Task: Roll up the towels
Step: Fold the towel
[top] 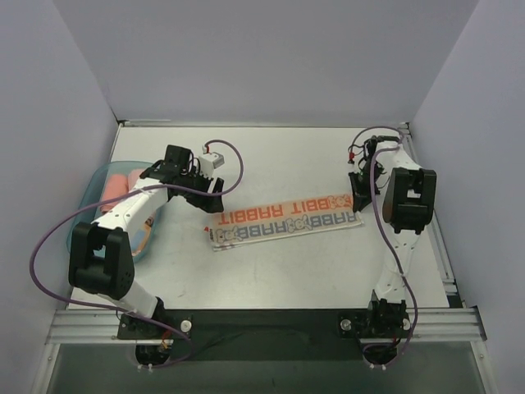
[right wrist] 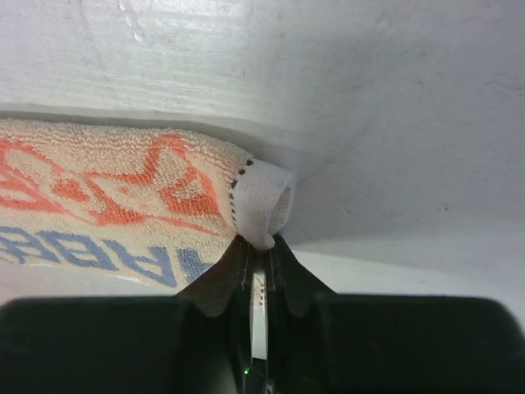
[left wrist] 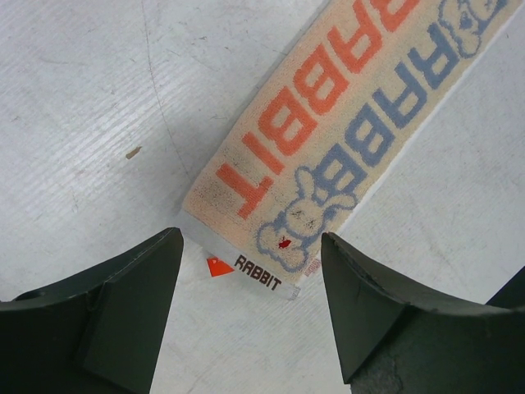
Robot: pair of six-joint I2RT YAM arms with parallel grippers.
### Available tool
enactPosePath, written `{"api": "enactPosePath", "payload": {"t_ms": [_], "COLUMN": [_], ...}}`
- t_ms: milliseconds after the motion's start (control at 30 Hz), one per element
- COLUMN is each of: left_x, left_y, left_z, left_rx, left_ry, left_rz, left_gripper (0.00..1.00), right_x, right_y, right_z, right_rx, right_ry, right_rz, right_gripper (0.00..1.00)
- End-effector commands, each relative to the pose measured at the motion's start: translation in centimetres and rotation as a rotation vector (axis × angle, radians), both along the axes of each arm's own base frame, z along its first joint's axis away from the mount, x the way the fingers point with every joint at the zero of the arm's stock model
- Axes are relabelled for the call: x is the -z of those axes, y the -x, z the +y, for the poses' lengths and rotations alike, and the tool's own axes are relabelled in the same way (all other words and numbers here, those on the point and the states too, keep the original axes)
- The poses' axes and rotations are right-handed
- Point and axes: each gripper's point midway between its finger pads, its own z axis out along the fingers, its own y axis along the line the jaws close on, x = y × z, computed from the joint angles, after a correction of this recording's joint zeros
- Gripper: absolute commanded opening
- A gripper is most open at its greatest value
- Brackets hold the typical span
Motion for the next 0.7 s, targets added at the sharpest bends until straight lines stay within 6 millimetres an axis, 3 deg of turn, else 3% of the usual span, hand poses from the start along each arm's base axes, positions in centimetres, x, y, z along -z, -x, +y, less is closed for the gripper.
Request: {"api": "enactPosePath", "payload": {"t_ms": [0,67,233,333,433,567,667], "left_x": [-2.4,-2.4,-2.4,-2.6,-2.7,-1.7,-0.7], "left_y": [-0.8,-0.7,-0.6,-0.5,-0.4,-0.3,0.0], "left_z": [-0.3,-0.3,-0.2,0.0,0.1,0.2,-0.3], "left_rx": [-0.009,-0.007,-0.01,-0.018,-0.02,-0.024,-0.009], "left_ry": [0.033,0.032,0.032,0.039,0.051,0.043,0.068], "left_rz": [-0.054,-0.053,-0.052,-0.056,-0.057,-0.03,0.014], "left_gripper": [0.79,0.8,0.83,0.92,0.97,0.97,0.79], "right_x": [0.1,-0.6,-4.8,-7.6,-9.7,-11.0,-11.2], "right_y": [2.0,1.9,0.5,-0.1,-0.1,0.8,1.6], "right_z": [-0.8,-1.6,-3.6,-3.8,-2.8,0.8,3.5], "right_rx": [0.031,0.042,0.032,0.017,0.006,-0.052,-0.08], "right_ry": [-0.053,-0.059,-0.03,-0.019,-0.05,-0.1,-0.147], "right_rz": [0.095,0.077,-0.048,-0.117,-0.149,-0.159,-0.149], "right_gripper": [0.0,0.0,0.0,0.0,0.0,0.0,0.0]}}
